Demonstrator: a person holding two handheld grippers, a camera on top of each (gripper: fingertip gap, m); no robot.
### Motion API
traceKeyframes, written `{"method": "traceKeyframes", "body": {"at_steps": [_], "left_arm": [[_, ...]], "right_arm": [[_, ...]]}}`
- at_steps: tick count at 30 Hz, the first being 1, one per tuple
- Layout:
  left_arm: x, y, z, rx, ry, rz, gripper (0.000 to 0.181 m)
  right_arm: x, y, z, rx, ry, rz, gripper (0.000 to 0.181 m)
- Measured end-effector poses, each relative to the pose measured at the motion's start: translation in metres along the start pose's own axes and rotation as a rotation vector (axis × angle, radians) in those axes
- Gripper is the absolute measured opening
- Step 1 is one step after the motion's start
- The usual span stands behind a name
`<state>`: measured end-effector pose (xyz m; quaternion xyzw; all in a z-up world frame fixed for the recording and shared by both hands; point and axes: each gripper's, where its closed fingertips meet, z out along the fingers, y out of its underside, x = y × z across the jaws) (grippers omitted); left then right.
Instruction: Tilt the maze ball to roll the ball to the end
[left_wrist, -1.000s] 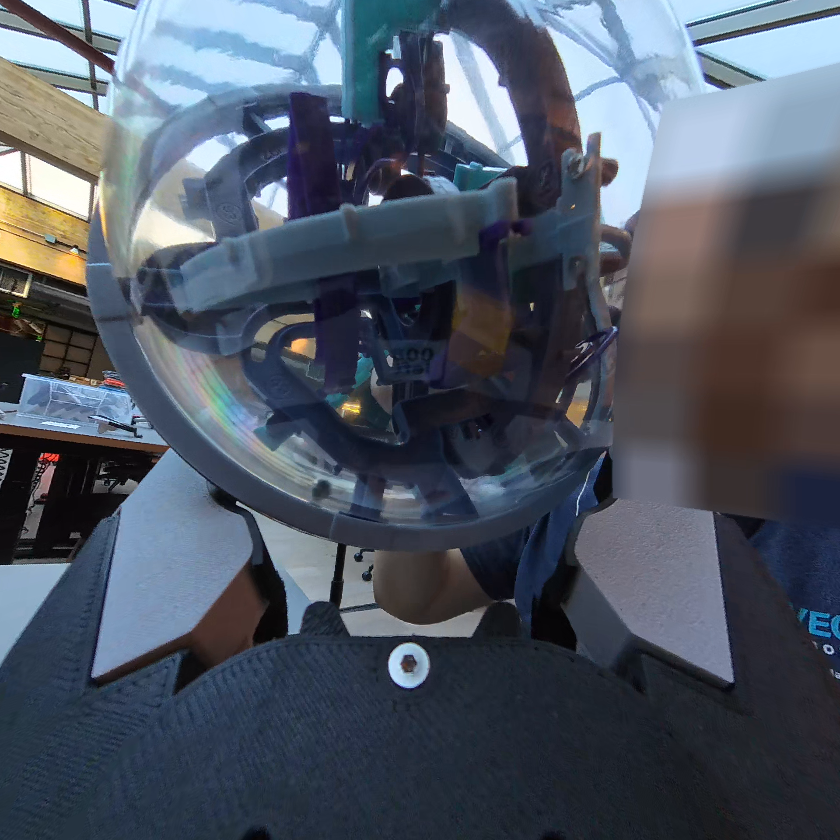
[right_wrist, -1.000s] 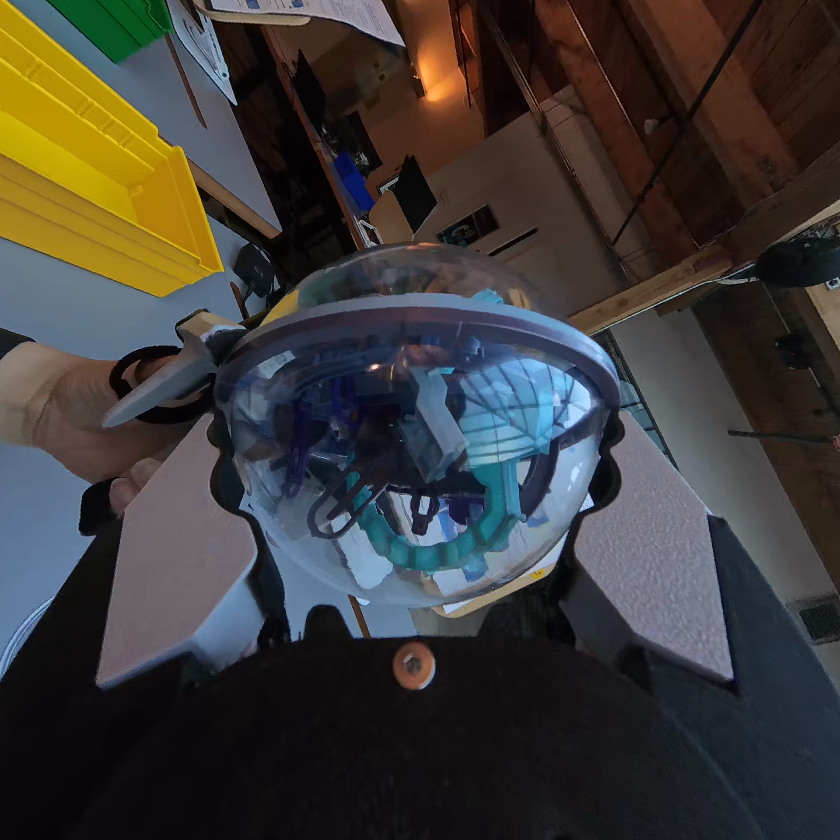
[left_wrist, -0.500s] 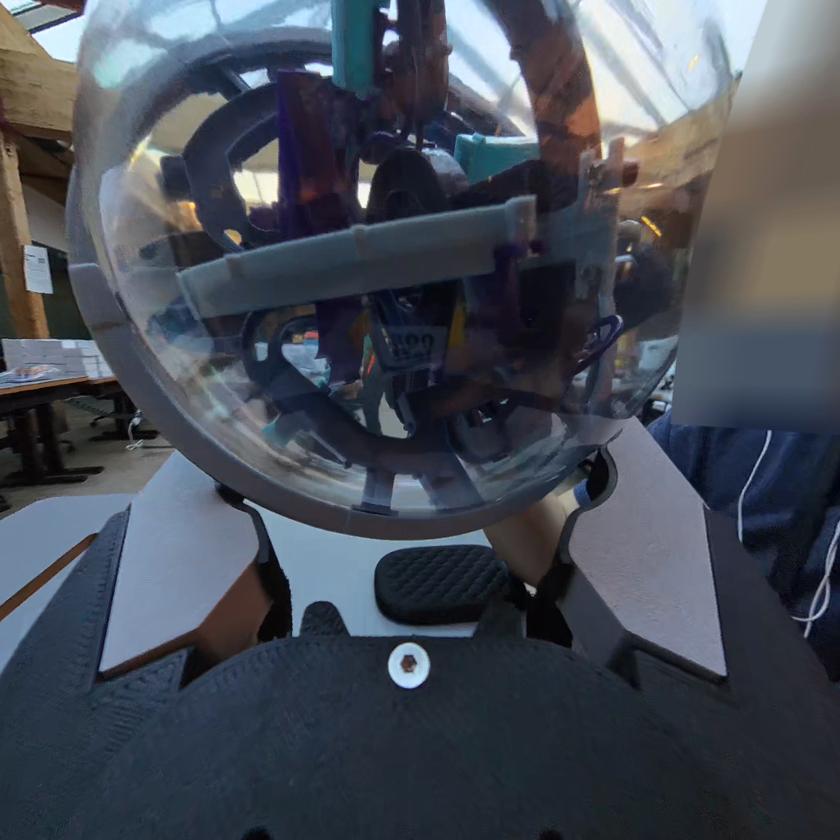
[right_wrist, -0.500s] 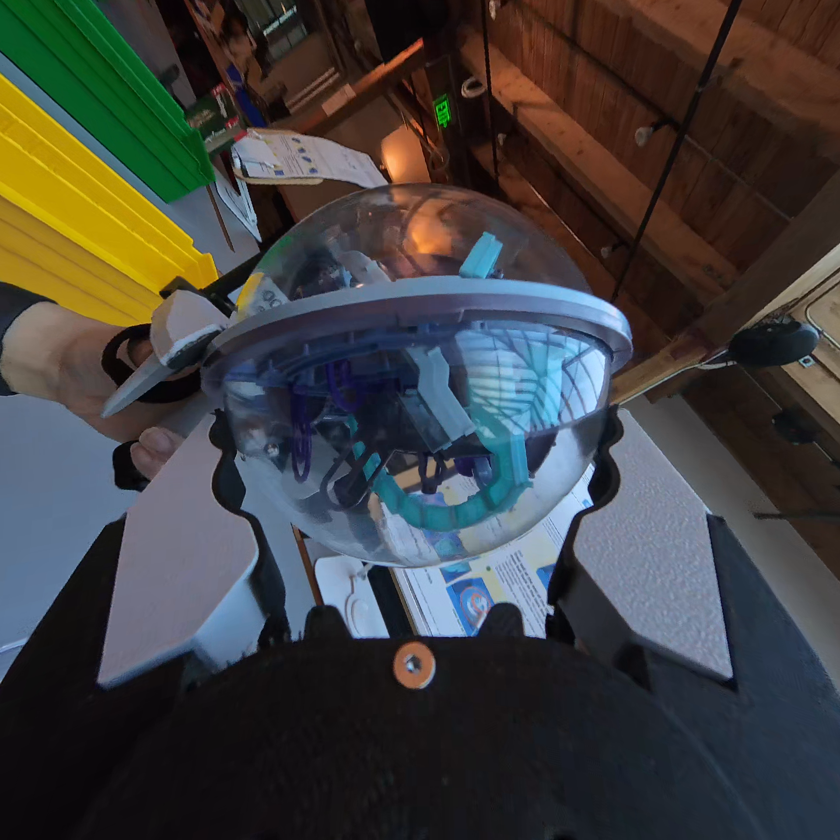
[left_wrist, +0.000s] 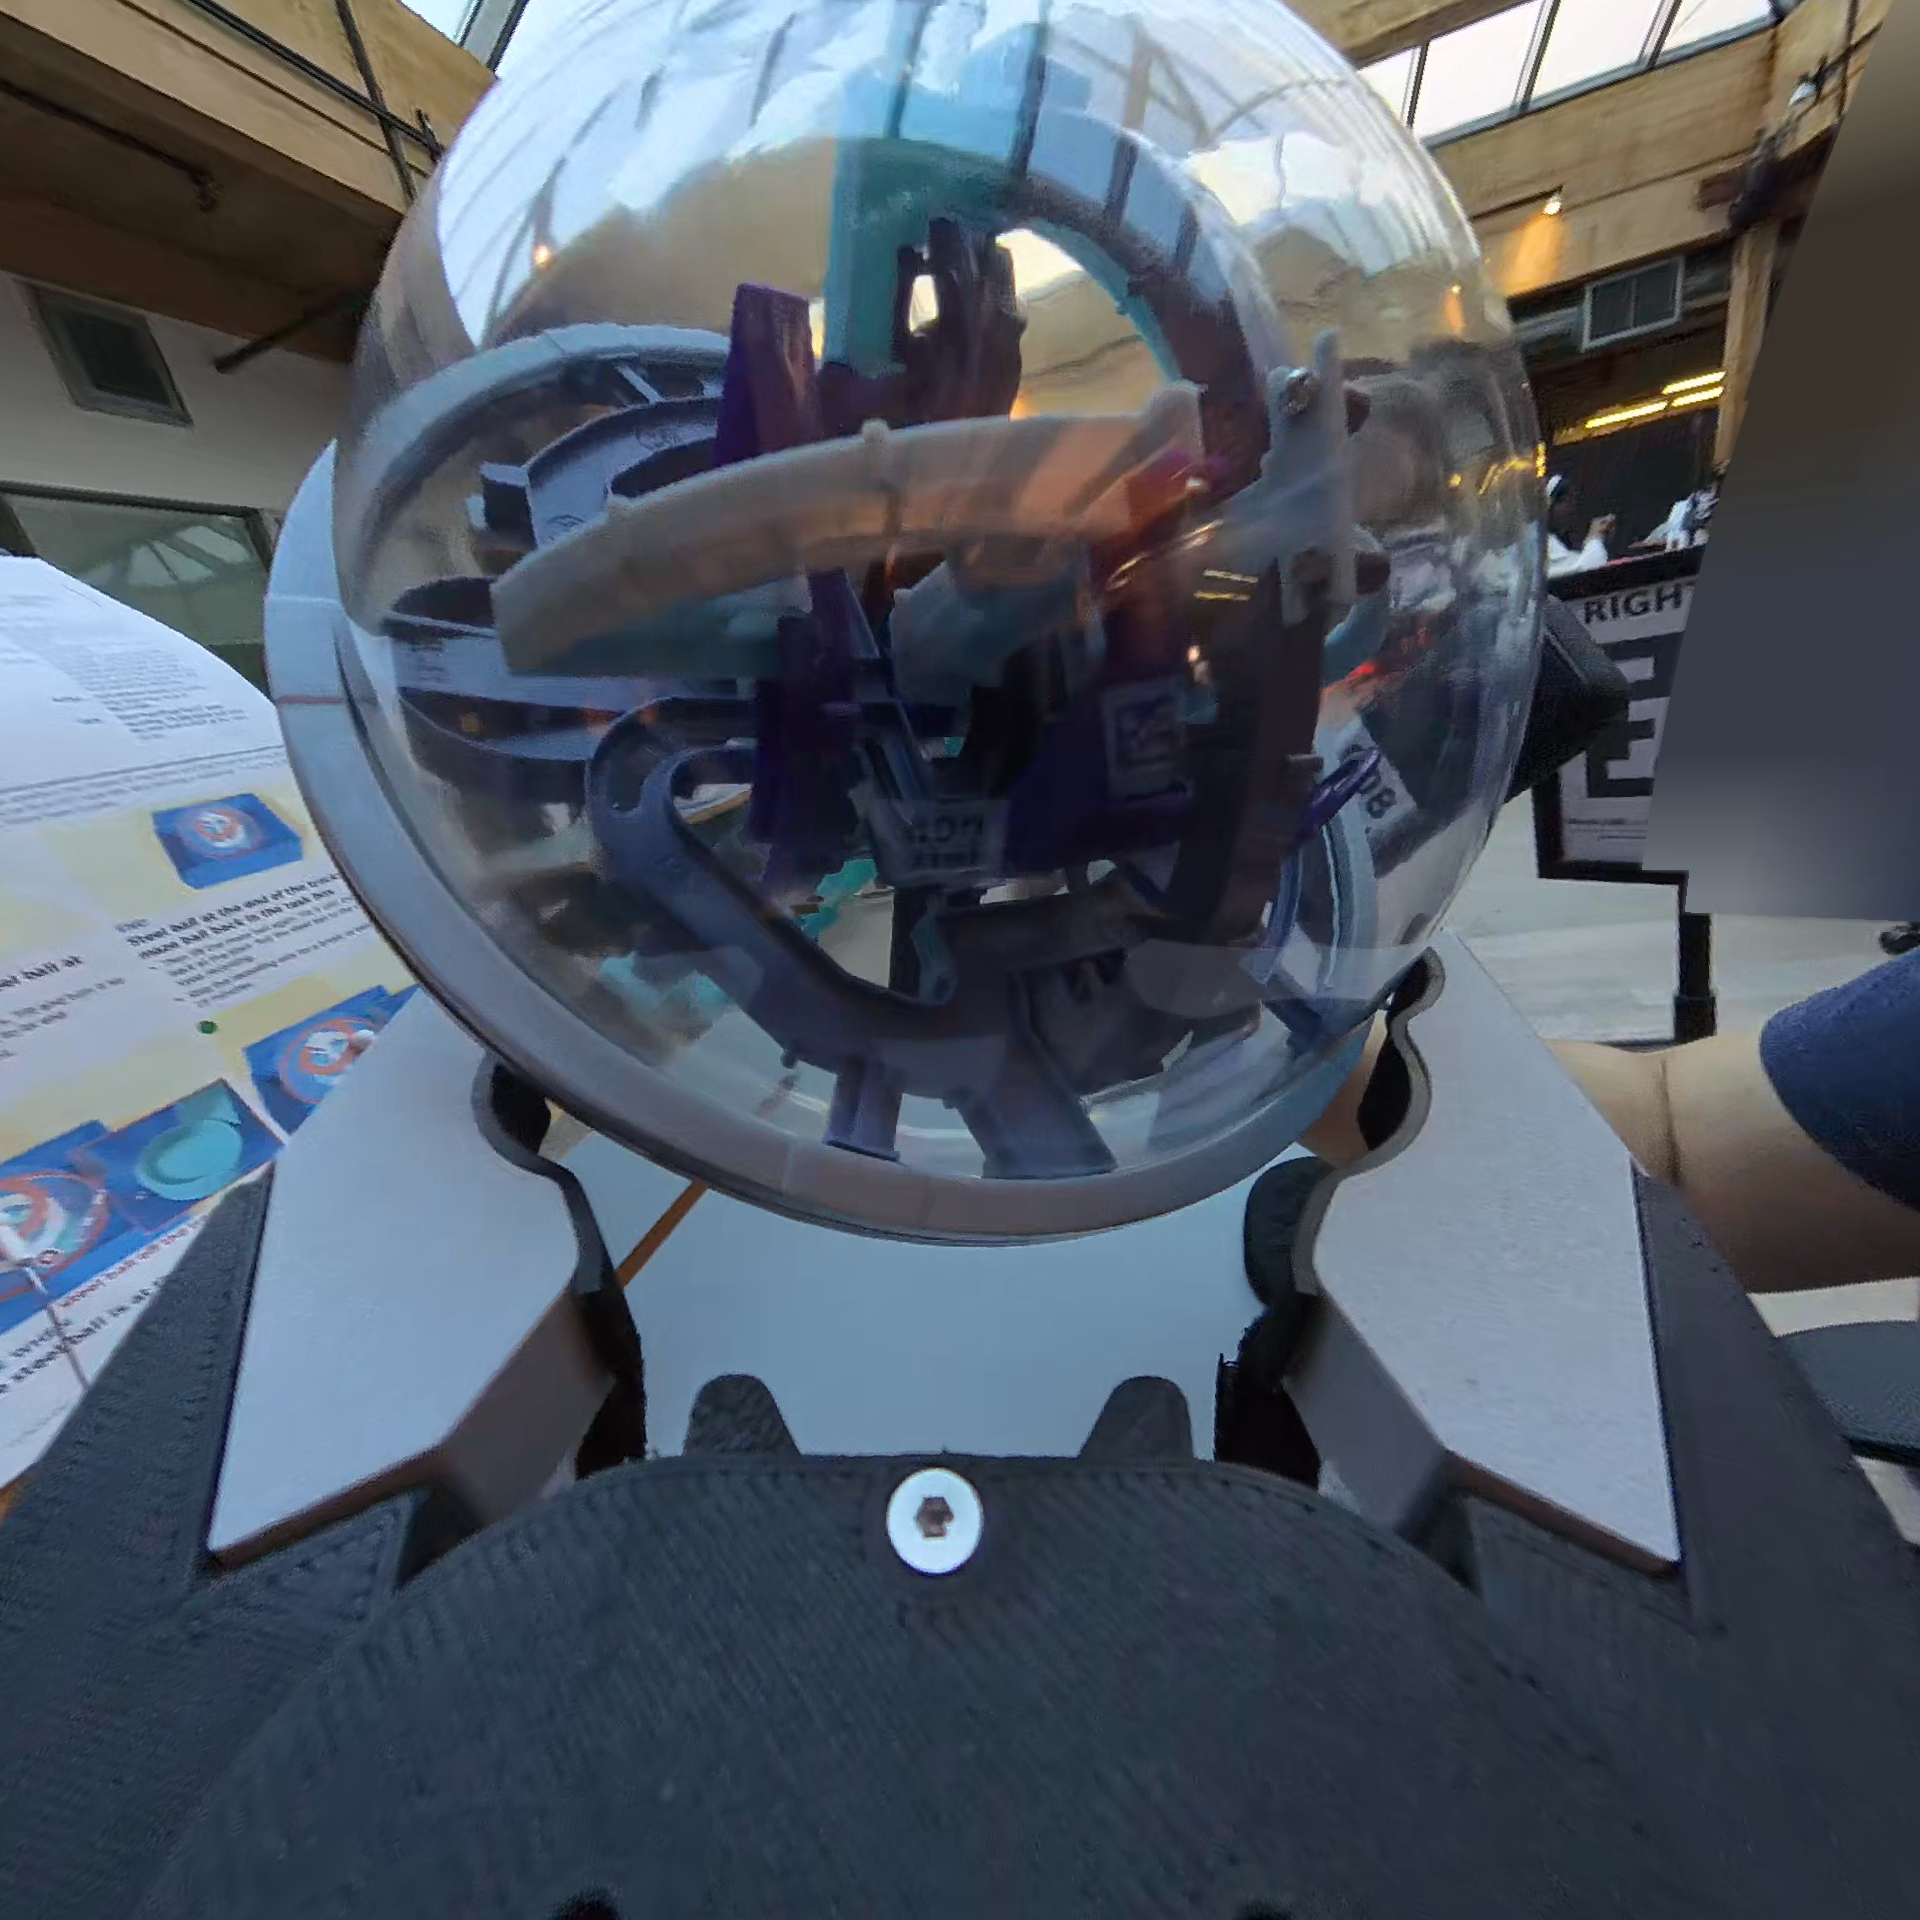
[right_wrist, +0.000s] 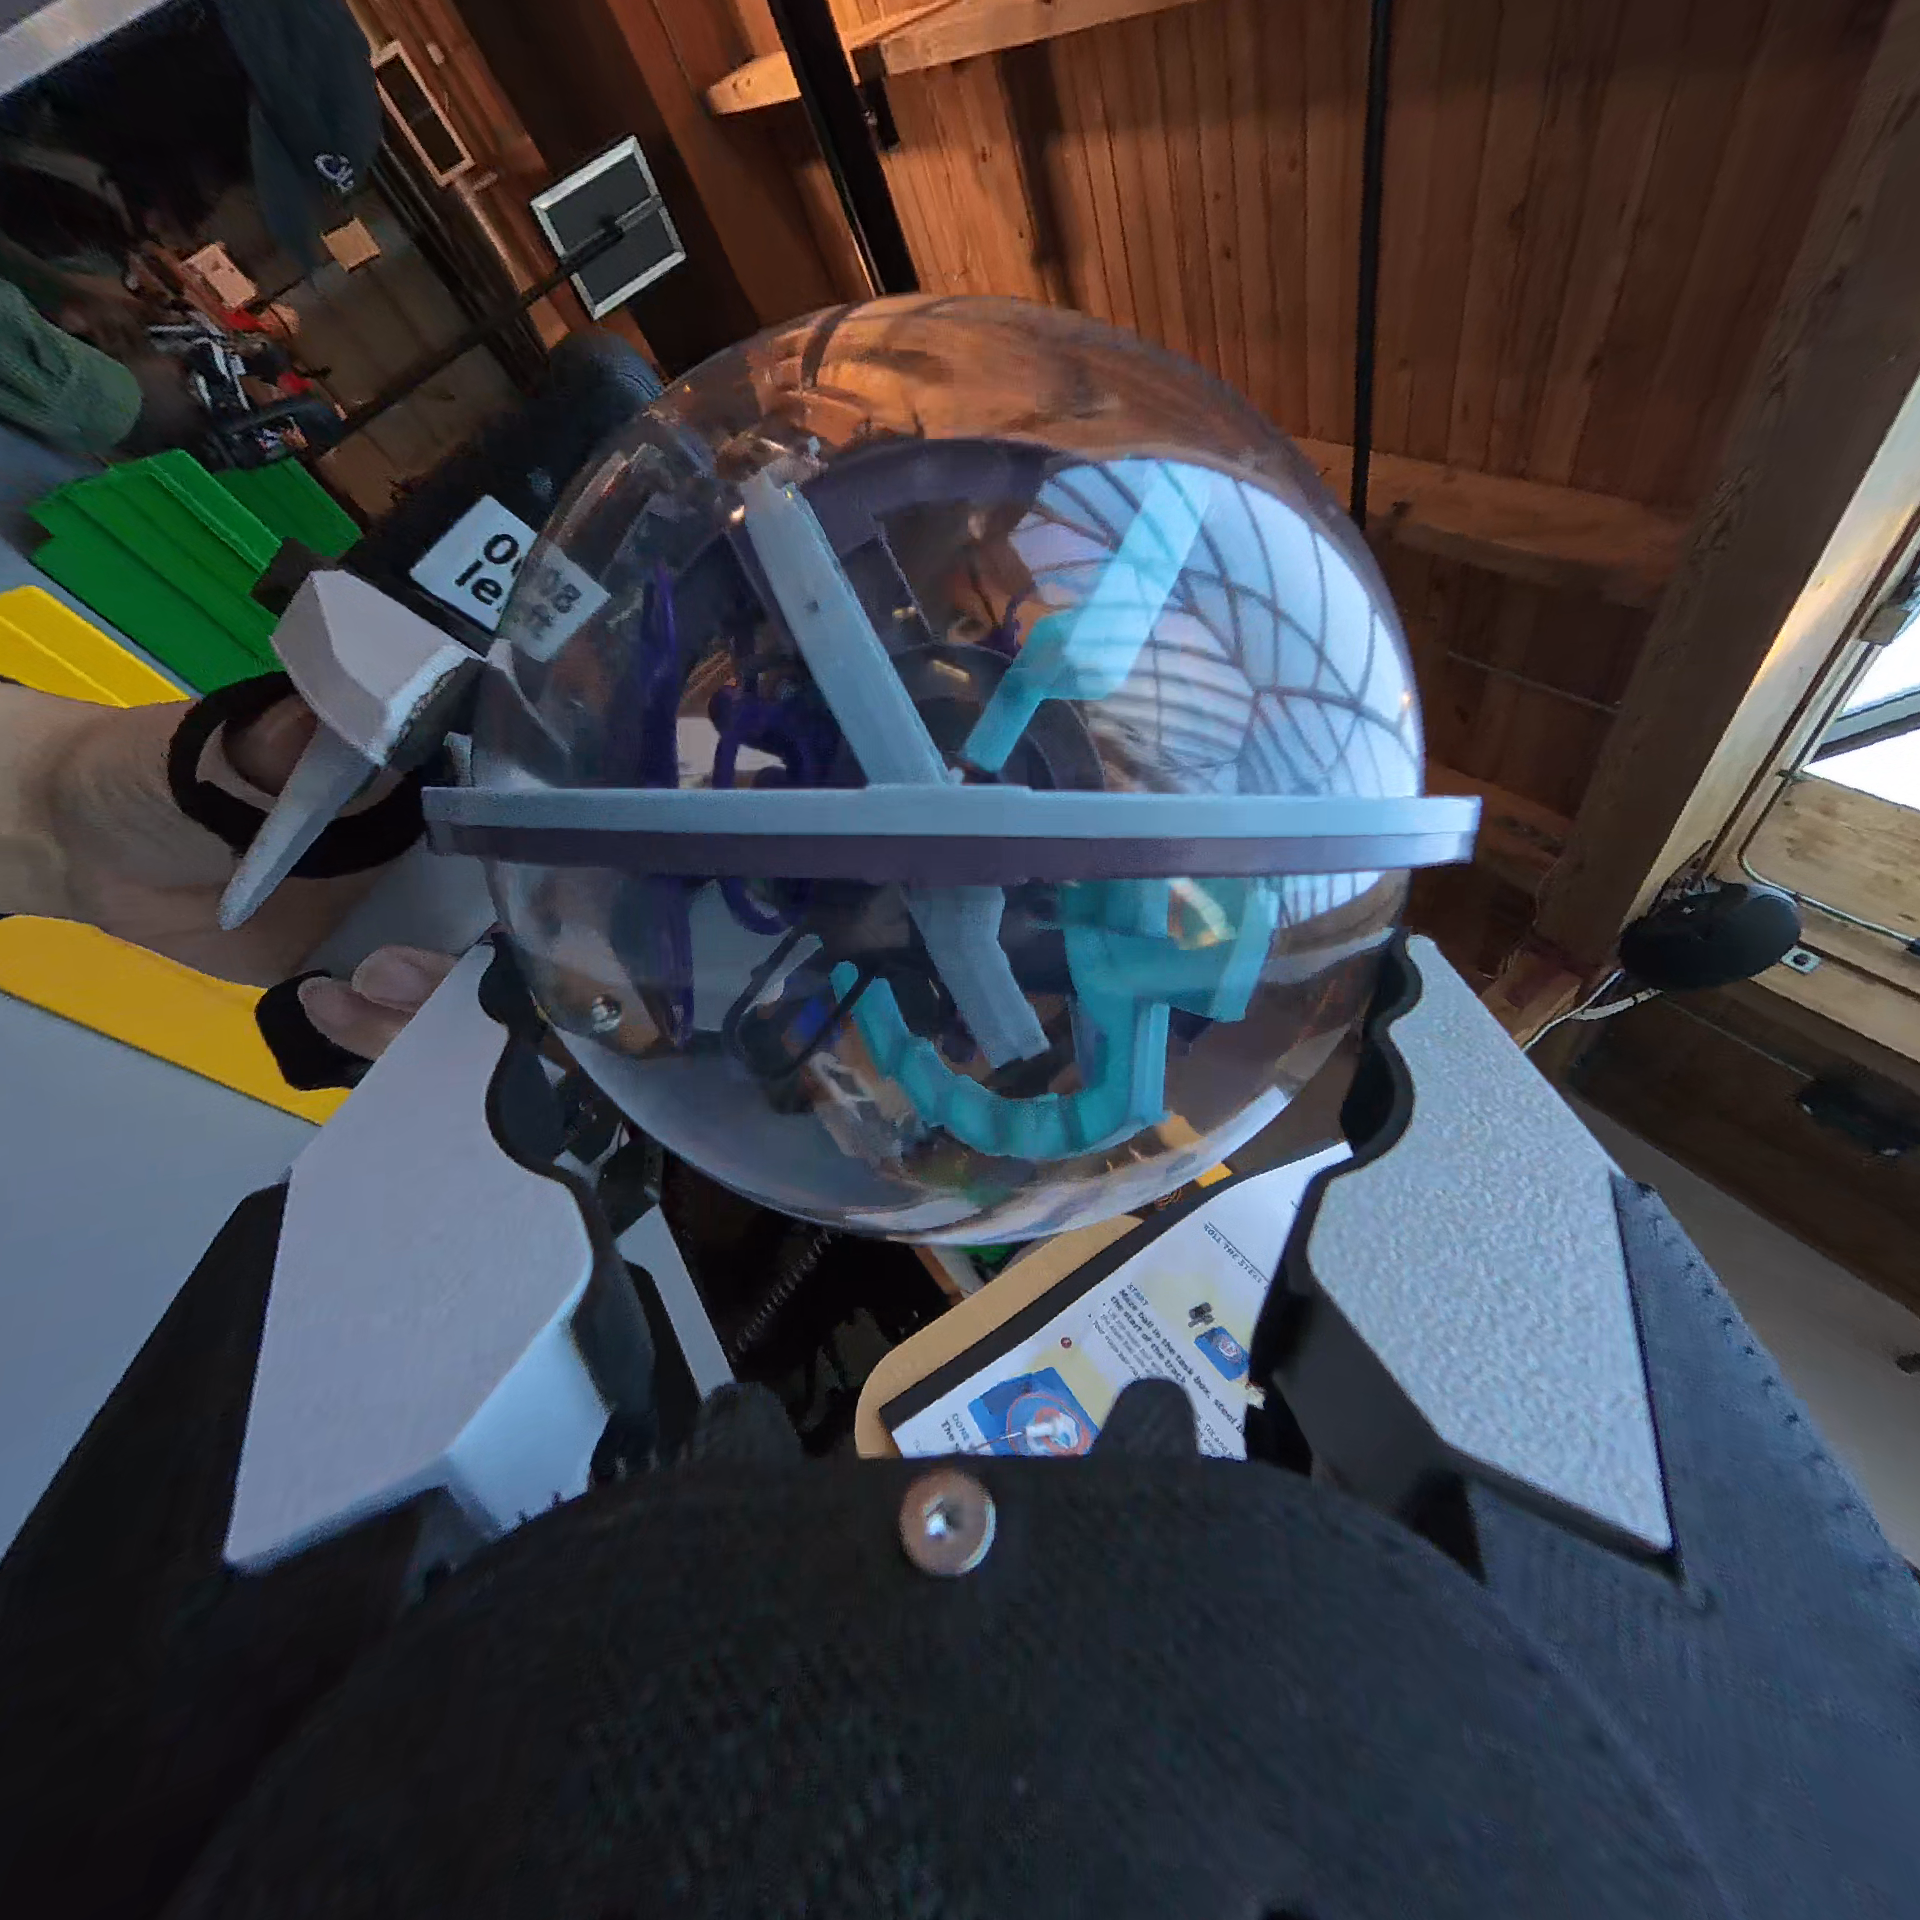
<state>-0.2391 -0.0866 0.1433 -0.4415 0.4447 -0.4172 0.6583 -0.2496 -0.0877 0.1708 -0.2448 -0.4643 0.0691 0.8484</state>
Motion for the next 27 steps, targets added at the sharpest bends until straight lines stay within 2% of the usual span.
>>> {"method": "traceKeyframes", "body": {"at_steps": [6,11,15,21,27], "left_arm": [[0.0,0.0,0.0,0.037,0.021,0.013,0.158],[0.002,-0.007,-0.001,0.084,-0.017,0.103,0.158],[0.005,-0.01,-0.002,0.068,-0.026,0.123,0.158],[0.007,-0.021,-0.006,0.095,0.007,0.043,0.158],[-0.004,-0.033,-0.016,0.165,0.048,-0.131,0.158]], "right_arm": [[-0.002,0.002,-0.002,0.019,0.048,0.012,0.154],[-0.002,-0.002,-0.004,0.063,0.086,0.034,0.157],[-0.002,-0.006,-0.005,0.07,0.085,0.018,0.155],[-0.002,-0.011,-0.003,0.06,0.094,0.028,0.155],[-0.007,0.001,0.007,-0.048,0.089,0.001,0.155]]}}
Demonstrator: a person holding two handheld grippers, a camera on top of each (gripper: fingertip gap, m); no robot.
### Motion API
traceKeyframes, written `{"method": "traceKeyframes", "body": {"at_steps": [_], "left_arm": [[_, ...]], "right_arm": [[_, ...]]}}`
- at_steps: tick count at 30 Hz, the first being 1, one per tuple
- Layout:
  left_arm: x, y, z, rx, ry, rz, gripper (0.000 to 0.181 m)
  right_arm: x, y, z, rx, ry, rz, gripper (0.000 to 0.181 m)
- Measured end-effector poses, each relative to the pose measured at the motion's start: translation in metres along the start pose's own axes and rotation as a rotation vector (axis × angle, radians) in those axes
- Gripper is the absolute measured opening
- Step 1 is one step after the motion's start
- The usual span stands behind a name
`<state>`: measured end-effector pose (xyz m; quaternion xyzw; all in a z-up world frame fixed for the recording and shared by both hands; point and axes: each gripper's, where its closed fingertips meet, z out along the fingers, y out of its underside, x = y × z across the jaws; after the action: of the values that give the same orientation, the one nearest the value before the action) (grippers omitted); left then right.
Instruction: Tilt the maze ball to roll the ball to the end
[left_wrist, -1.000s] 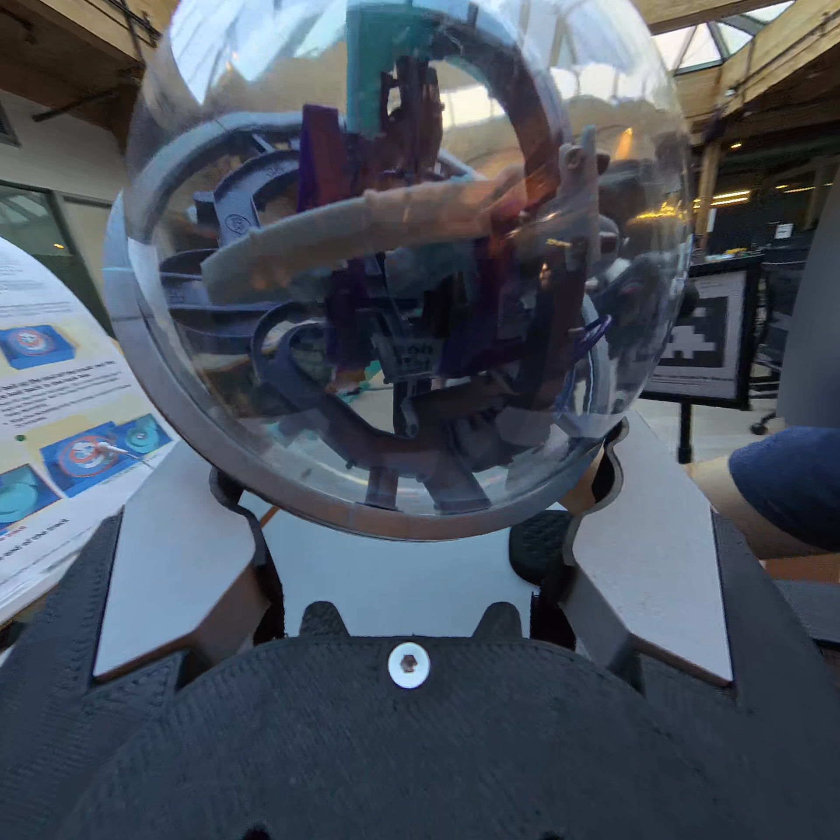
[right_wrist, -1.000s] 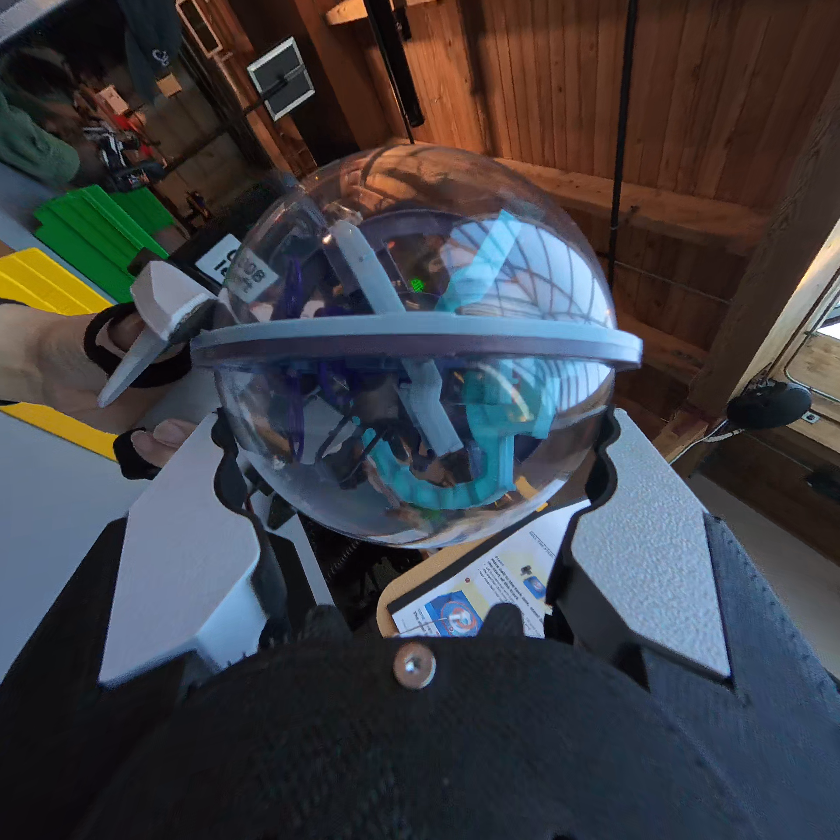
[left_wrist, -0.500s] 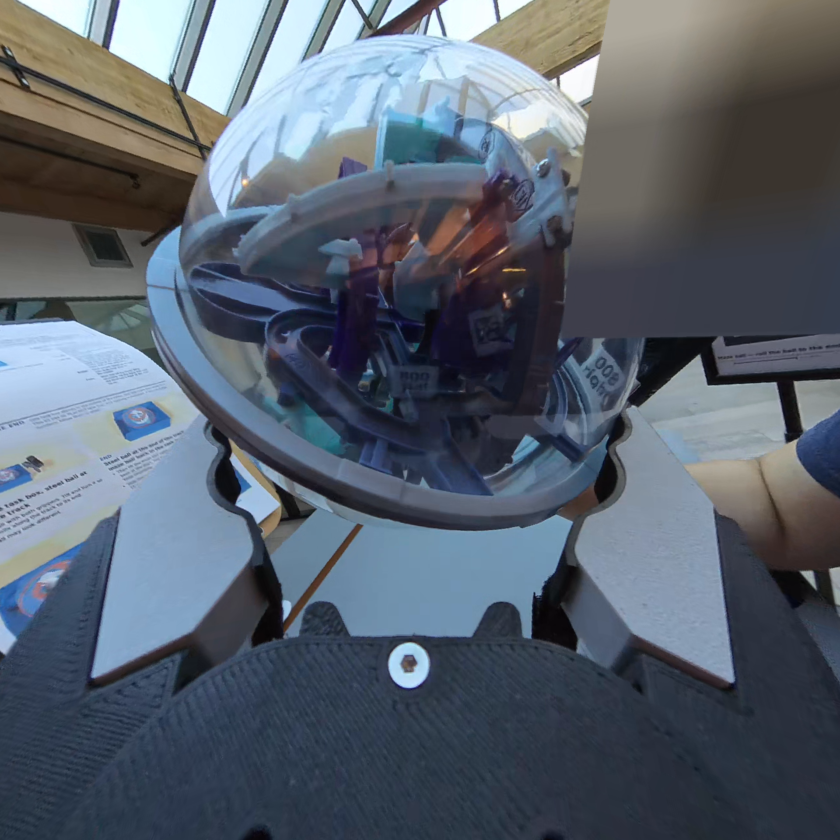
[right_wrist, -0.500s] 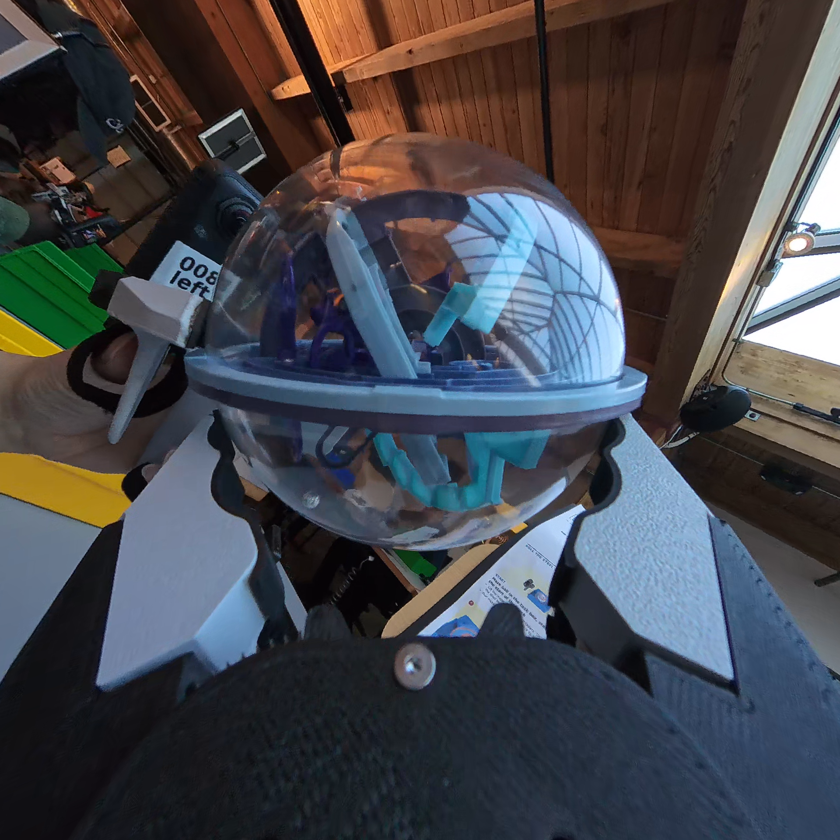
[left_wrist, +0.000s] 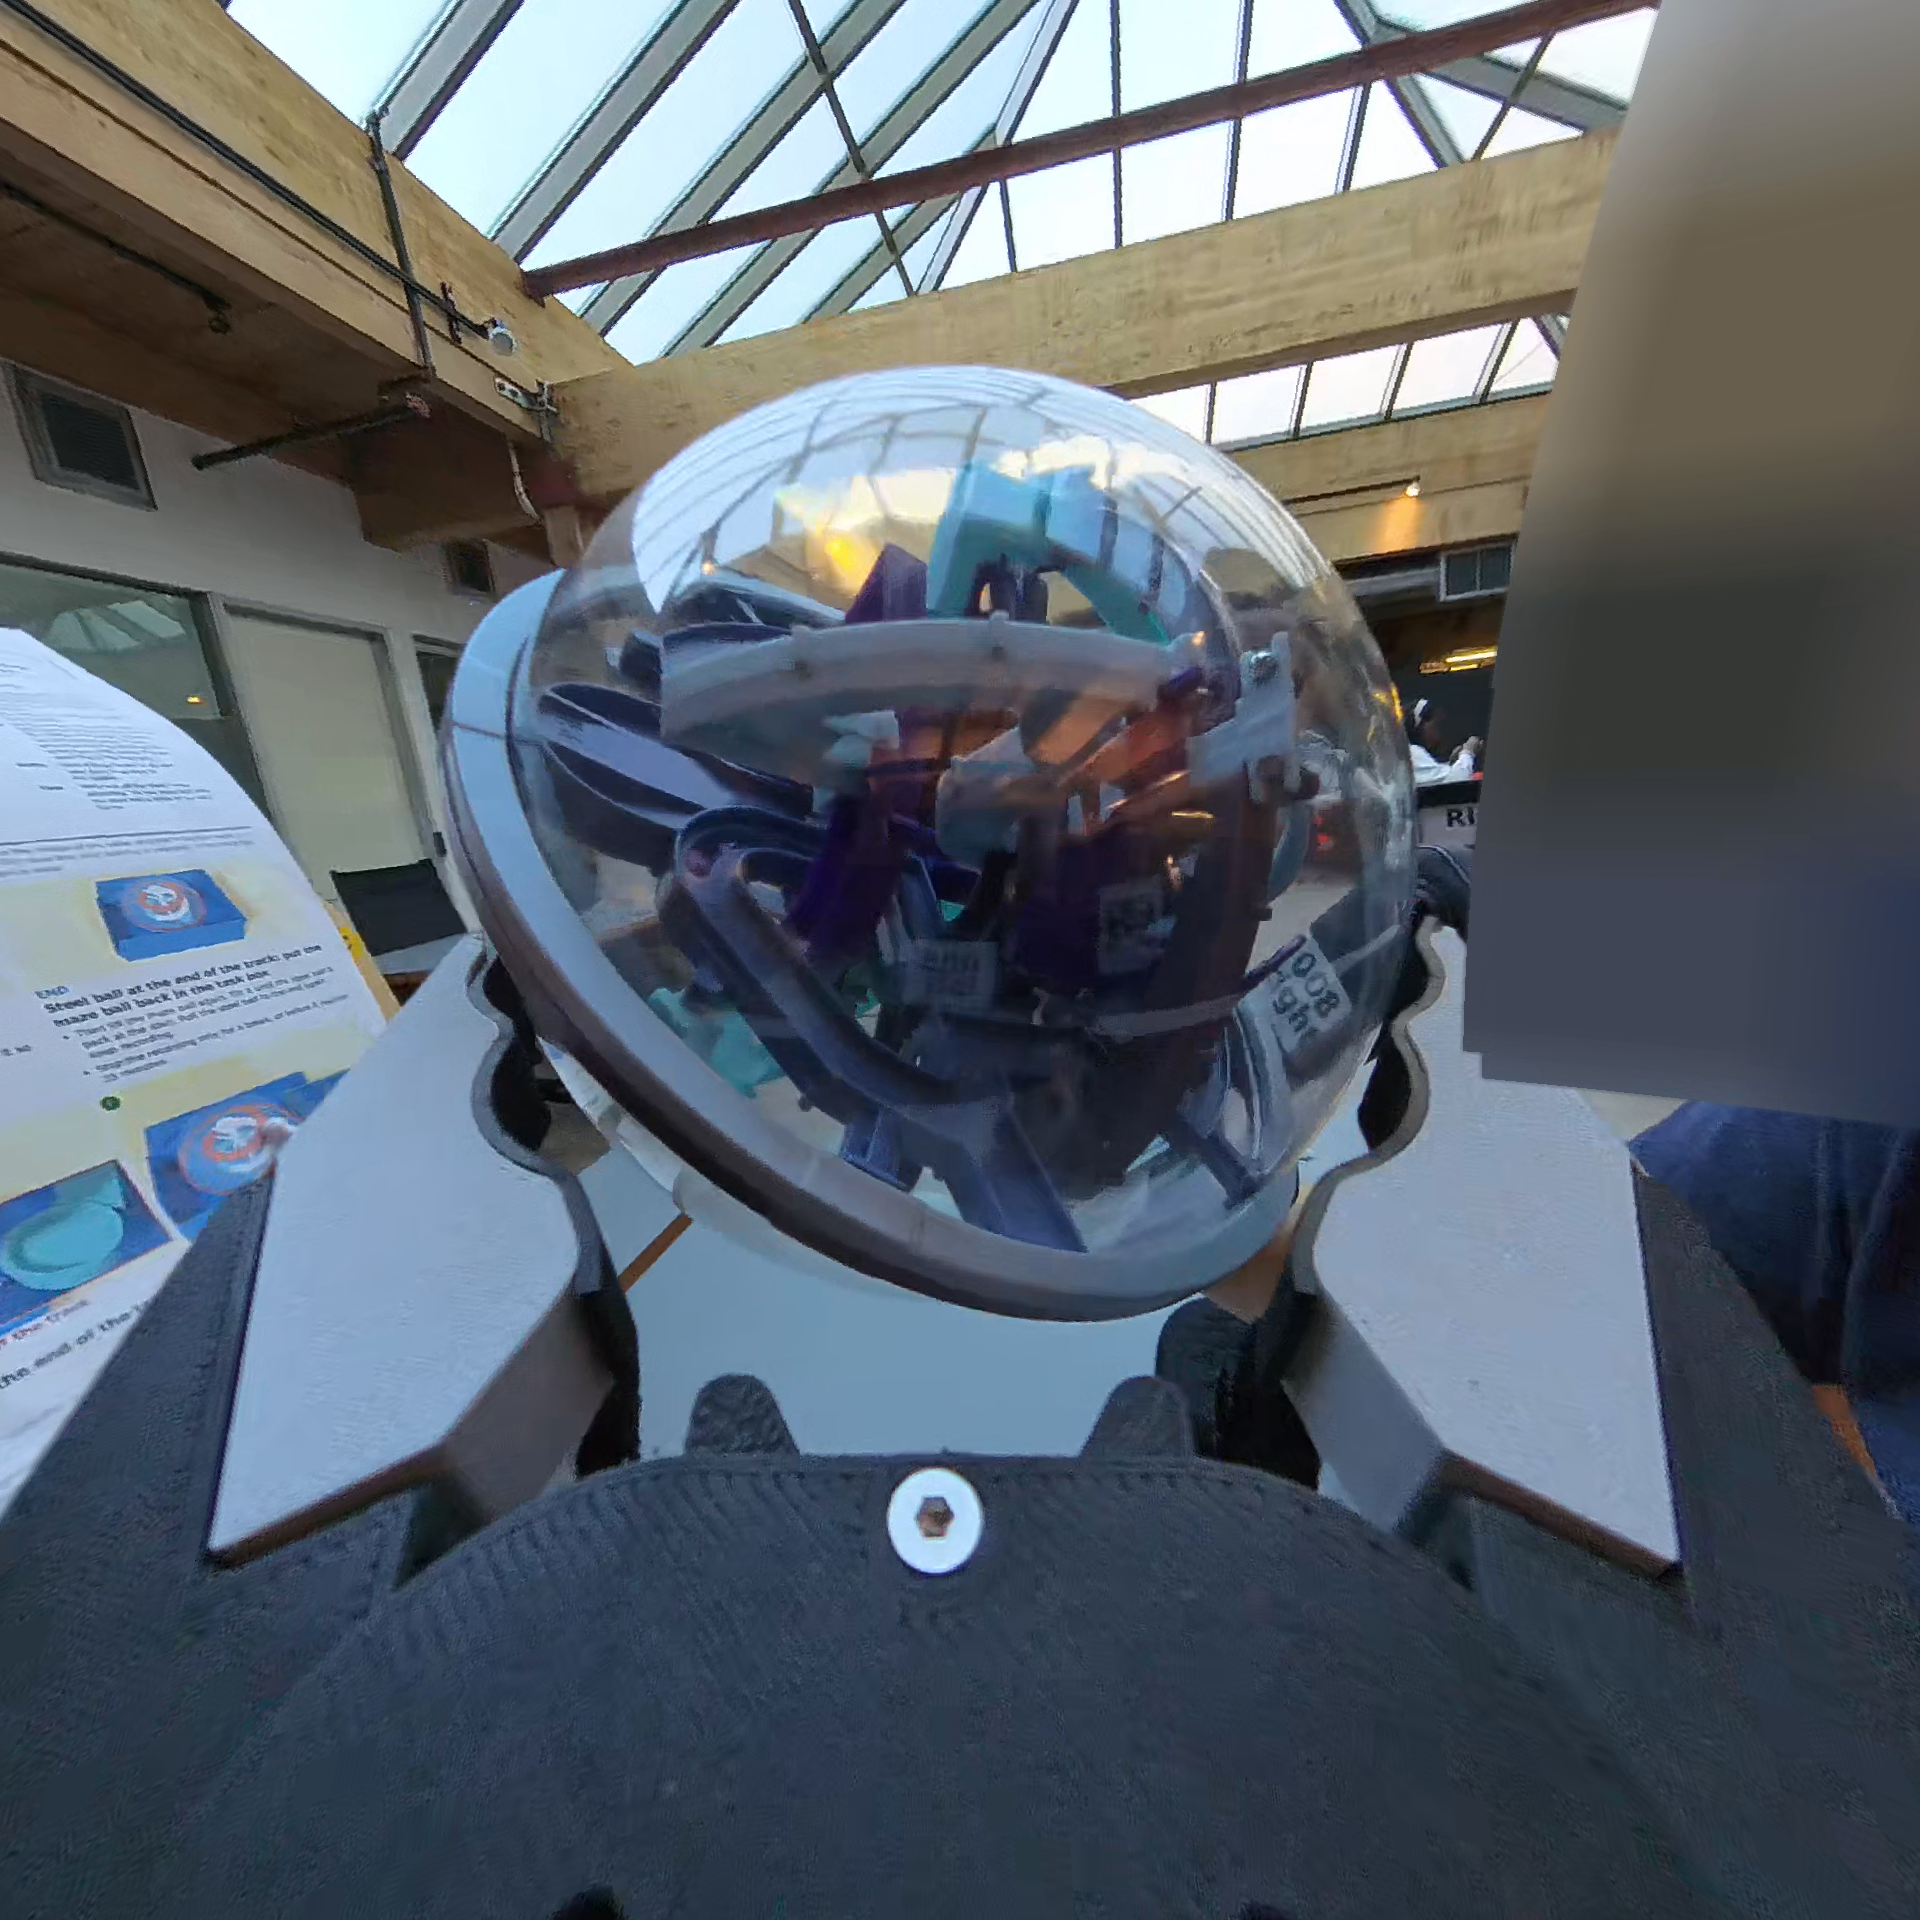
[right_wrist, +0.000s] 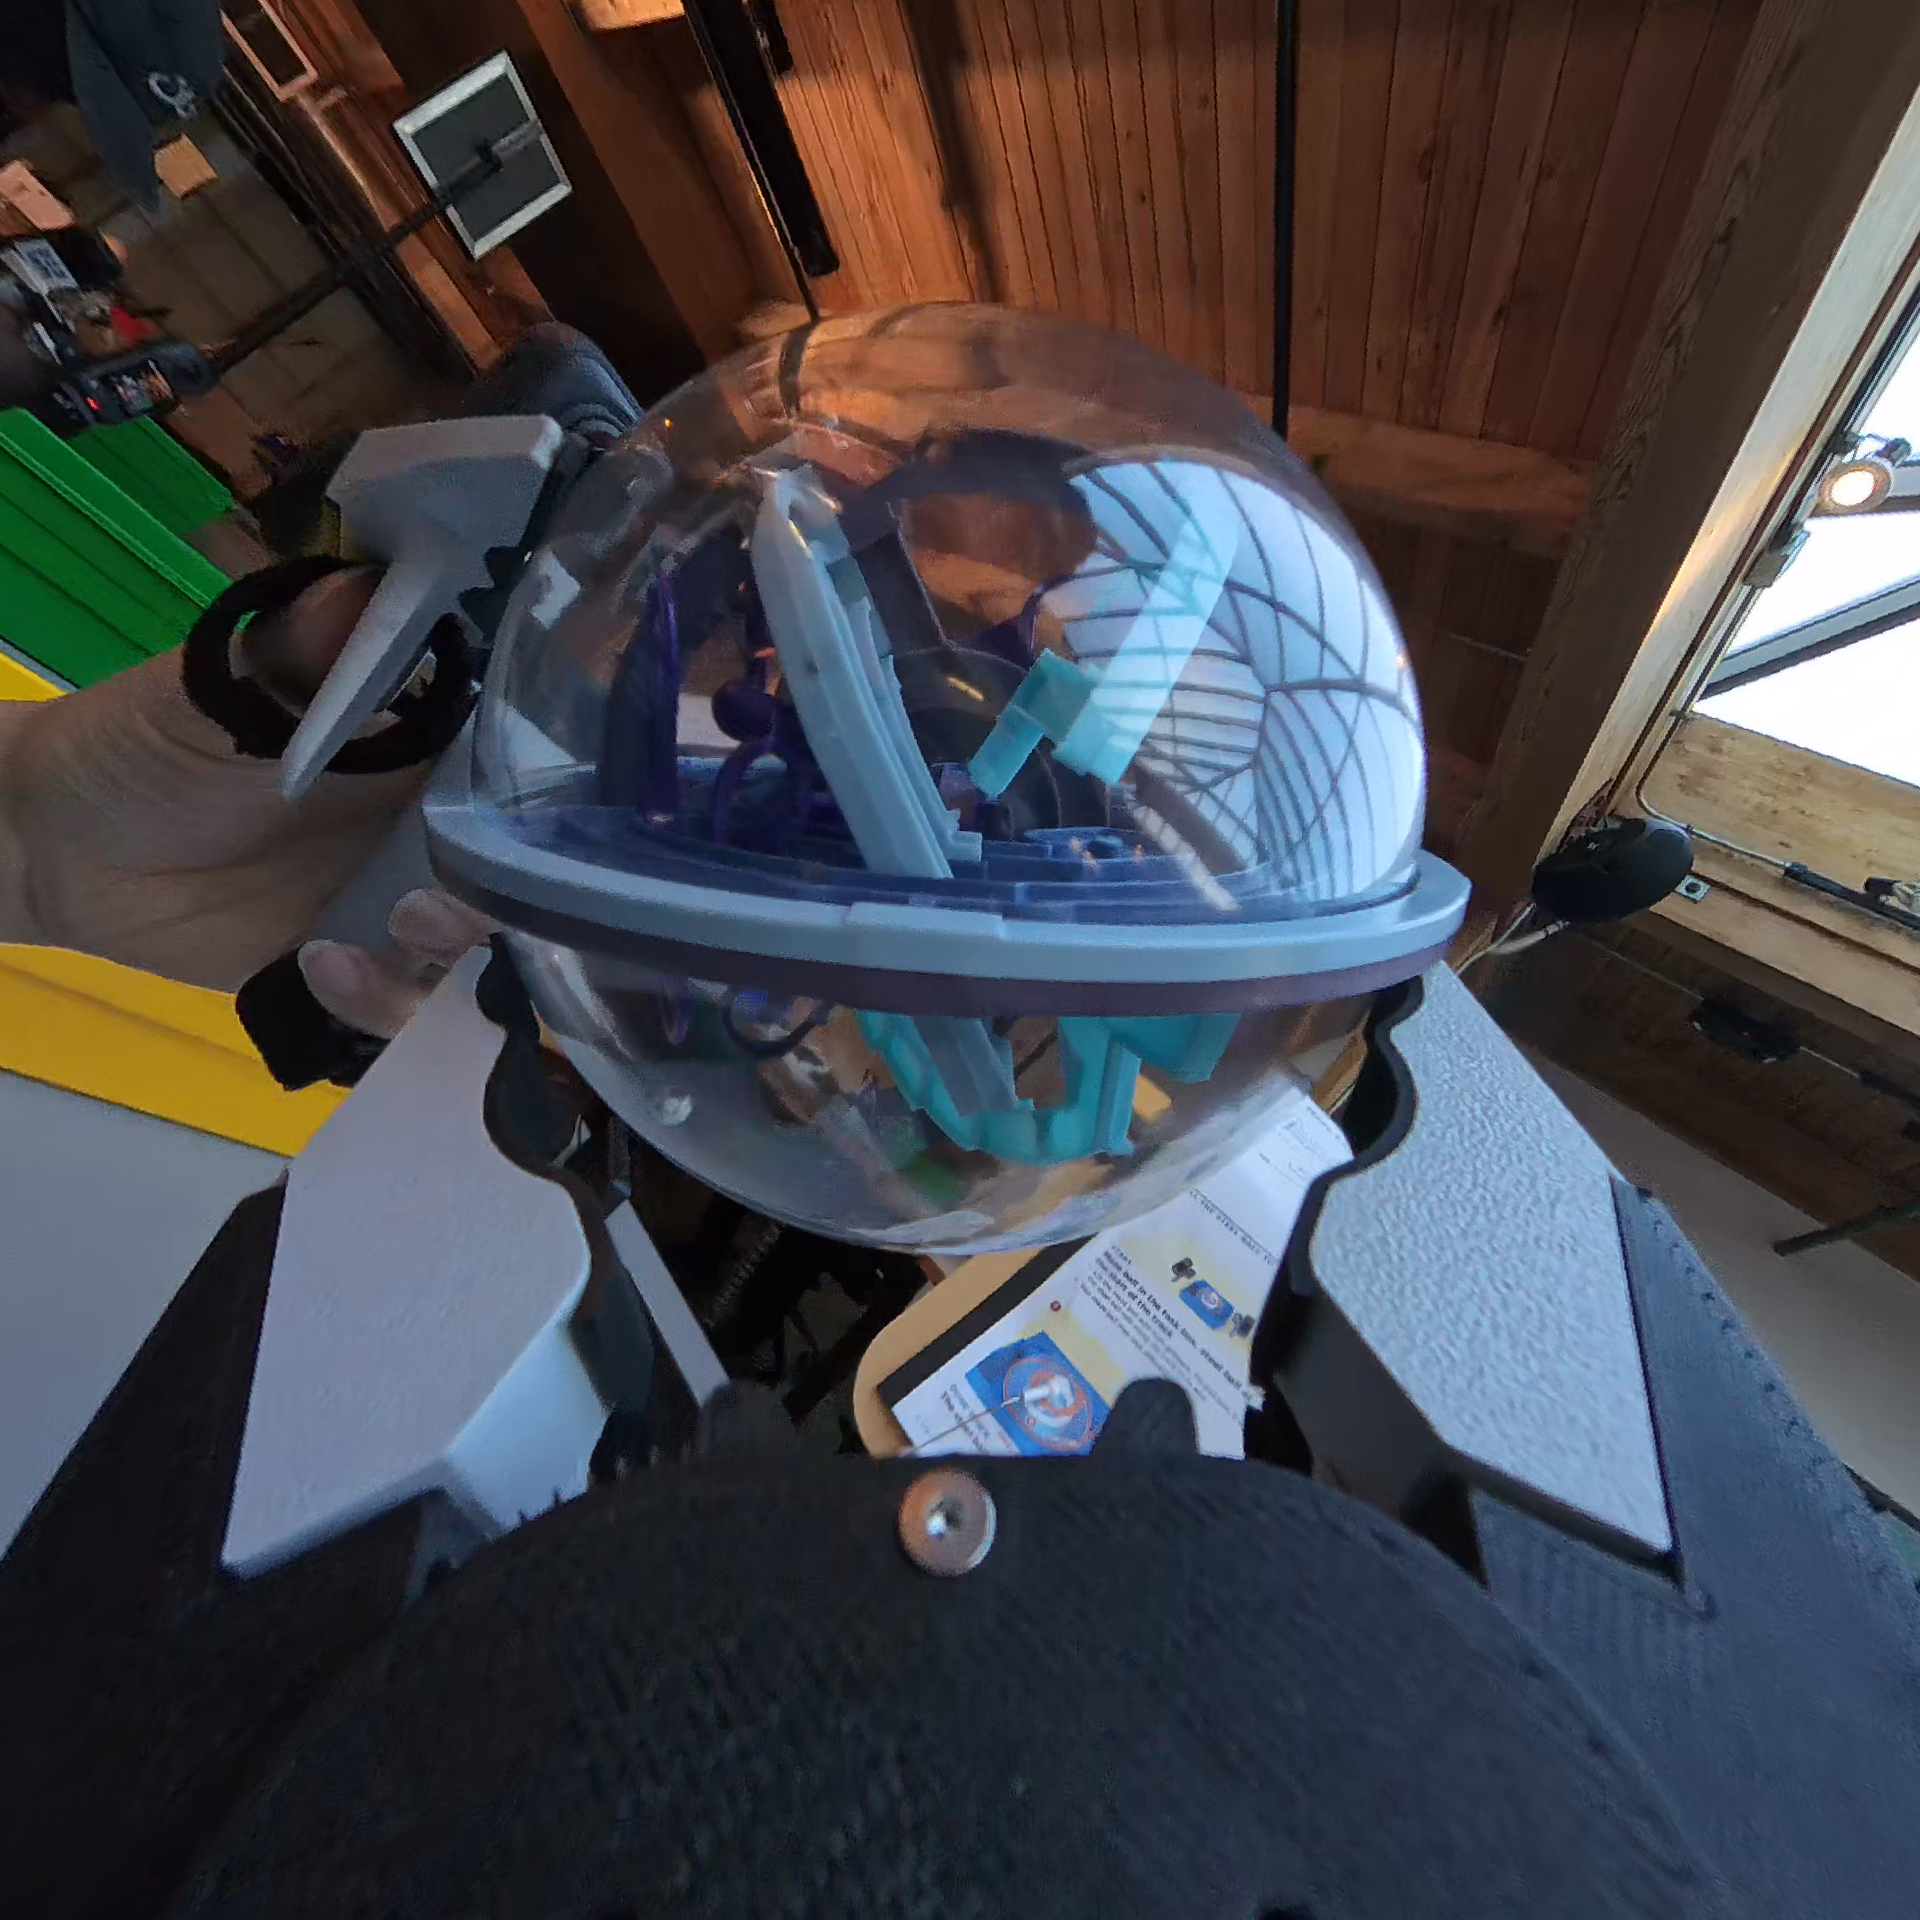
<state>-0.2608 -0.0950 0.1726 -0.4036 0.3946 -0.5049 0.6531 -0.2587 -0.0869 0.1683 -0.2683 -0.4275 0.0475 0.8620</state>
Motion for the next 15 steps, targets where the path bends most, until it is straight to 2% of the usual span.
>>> {"method": "traceKeyframes", "body": {"at_steps": [3,8,12,15], "left_arm": [[-0.017,0.006,-0.005,0.004,-0.016,-0.077,0.157],[-0.051,0.039,-0.013,-0.008,-0.013,-0.314,0.157],[-0.063,0.056,-0.015,0.033,0.028,-0.498,0.158],[-0.067,0.062,-0.015,0.035,0.041,-0.573,0.157]], "right_arm": [[-0.003,0.019,0.008,-0.114,-0.006,0.058,0.155],[-0.014,0.063,0.011,-0.309,-0.042,0.149,0.156],[-0.018,0.076,0.011,-0.333,-0.04,0.19,0.157],[-0.018,0.08,0.01,-0.362,-0.047,0.211,0.157]]}}
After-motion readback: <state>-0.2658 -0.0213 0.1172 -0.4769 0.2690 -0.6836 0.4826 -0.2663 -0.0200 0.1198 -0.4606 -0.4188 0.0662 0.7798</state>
